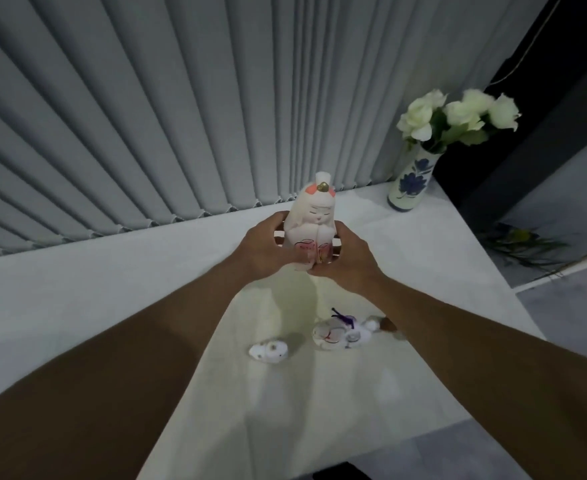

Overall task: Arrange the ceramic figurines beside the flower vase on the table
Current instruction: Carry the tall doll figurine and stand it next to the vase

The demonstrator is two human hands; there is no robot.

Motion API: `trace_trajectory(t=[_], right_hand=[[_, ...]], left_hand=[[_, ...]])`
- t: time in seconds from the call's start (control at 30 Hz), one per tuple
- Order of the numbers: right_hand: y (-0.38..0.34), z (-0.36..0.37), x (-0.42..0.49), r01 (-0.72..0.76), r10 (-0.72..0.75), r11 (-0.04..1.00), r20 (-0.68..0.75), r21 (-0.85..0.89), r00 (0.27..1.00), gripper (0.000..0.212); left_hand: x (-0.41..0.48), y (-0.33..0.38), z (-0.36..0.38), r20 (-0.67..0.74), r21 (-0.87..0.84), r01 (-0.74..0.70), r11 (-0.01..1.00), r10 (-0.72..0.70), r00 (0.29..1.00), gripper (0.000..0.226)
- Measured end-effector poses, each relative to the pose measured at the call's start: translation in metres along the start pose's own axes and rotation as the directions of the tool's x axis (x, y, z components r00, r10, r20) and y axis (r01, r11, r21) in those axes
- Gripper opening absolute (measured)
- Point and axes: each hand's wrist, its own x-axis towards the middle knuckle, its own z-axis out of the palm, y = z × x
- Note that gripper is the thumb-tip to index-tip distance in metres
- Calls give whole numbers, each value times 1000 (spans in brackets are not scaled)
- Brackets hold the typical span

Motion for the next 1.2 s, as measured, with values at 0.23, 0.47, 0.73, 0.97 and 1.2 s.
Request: trace_trajectory(t=[0.23, 0.47, 0.73, 0.97, 1.2], right_hand=[[42, -68, 69, -54, 55, 998, -57, 21, 997, 74], [72, -104, 123, -81, 85, 996, -127, 33, 988, 76], [89, -118, 150, -126, 132, 991, -165, 46, 977, 80], [97, -123, 153, -129, 135, 990, -141, 49, 981, 76], [100, -122, 151, -125, 129, 991, -117, 43, 985, 74]], left_hand=[[100, 27, 54, 44, -25, 18, 1000, -17, 999, 88], [174, 40, 86, 69, -17, 33, 999, -32, 997, 80], [208, 46, 106, 26, 37, 21, 999, -22, 999, 76], [211, 46, 118, 1, 16, 50, 999, -50, 999, 73], [212, 47, 120, 26, 44, 97, 994, -98, 995, 75]])
